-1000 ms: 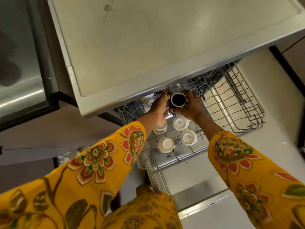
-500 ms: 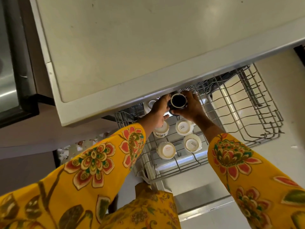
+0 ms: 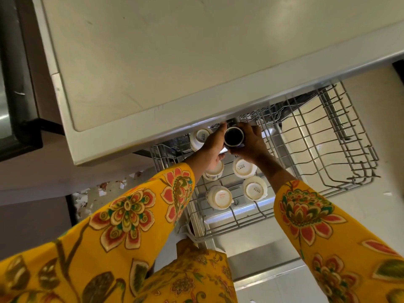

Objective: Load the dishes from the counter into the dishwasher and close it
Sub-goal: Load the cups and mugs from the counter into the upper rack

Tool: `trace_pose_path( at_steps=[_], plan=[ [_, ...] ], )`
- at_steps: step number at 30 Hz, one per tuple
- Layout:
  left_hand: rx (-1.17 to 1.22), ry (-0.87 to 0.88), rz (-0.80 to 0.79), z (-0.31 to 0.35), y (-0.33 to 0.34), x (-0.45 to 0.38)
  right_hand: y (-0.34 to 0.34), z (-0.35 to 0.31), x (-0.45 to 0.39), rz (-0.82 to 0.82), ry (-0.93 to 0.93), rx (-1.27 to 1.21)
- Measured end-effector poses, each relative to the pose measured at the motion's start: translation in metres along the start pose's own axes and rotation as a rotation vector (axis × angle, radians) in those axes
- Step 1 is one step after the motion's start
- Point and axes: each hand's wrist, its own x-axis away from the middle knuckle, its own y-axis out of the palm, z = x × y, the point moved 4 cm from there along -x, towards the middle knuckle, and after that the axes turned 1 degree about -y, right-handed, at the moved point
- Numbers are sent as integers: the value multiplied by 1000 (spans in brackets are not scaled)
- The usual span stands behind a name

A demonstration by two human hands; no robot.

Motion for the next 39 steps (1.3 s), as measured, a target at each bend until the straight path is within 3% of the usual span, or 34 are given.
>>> trace_pose_path(
  at_steps=[6,15,27,34,39],
  plan=[
    [6,2,21,0,1,5,-9,-4,11,6,-53,25],
    [53,22,17,-1,-9,22,-17,-1,16,123,95,-114],
    [149,97,40,-8,-37,61,0,-43,51,109,173,-228],
    [274,151,43,-17,-93,102,43,-110,82,-21,129,-262],
    [393,192,122,-28,-152,132,79,-168,108,-141,-11,-208]
  ],
)
